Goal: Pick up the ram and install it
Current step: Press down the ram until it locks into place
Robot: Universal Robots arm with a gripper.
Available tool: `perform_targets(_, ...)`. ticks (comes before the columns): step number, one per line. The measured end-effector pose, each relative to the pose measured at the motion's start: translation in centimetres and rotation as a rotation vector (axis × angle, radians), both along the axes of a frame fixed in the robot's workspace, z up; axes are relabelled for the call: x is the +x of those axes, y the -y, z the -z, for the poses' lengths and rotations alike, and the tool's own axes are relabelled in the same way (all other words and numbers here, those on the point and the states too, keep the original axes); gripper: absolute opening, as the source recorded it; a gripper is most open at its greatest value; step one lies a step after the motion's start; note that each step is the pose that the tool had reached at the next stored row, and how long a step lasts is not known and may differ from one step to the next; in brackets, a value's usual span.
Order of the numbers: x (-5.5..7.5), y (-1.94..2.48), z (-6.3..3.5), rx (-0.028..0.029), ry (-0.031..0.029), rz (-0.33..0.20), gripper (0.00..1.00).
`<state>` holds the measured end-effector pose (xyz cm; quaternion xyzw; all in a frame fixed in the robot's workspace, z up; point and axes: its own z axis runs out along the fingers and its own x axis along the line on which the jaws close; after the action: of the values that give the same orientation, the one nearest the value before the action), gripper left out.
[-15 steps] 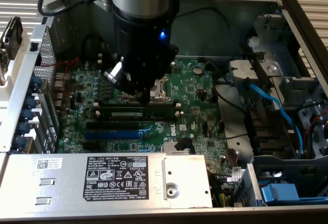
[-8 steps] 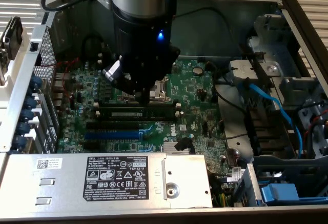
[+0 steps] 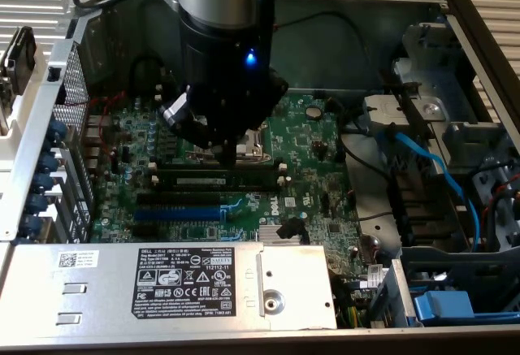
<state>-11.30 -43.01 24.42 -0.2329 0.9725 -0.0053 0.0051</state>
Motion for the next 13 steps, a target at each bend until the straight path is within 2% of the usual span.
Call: perform_targets(13,0.00,0.00,0.00,-0.0001,-0.0066,0.160,0.10)
